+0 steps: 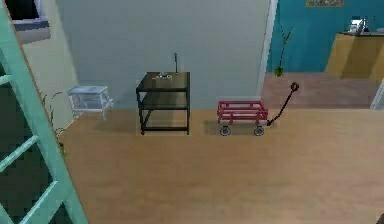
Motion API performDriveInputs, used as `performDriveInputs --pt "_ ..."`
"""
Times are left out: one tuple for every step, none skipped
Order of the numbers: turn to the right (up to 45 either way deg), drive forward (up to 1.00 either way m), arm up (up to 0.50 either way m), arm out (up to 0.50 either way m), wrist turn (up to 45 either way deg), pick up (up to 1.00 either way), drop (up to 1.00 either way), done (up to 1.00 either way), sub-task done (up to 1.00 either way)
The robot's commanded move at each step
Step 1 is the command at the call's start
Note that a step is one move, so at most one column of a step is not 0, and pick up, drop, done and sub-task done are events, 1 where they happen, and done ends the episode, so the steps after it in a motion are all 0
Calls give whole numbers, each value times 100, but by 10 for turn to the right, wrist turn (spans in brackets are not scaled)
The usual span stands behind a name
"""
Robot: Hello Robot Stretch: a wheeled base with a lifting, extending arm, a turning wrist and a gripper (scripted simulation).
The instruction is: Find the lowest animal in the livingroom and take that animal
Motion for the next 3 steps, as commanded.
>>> performDriveInputs --pt "360 0 0 0 0 0 0 0 0" --pt "0 100 0 0 0 0 0 0 0" --pt "30 0 0 0 0 0 0 0 0"
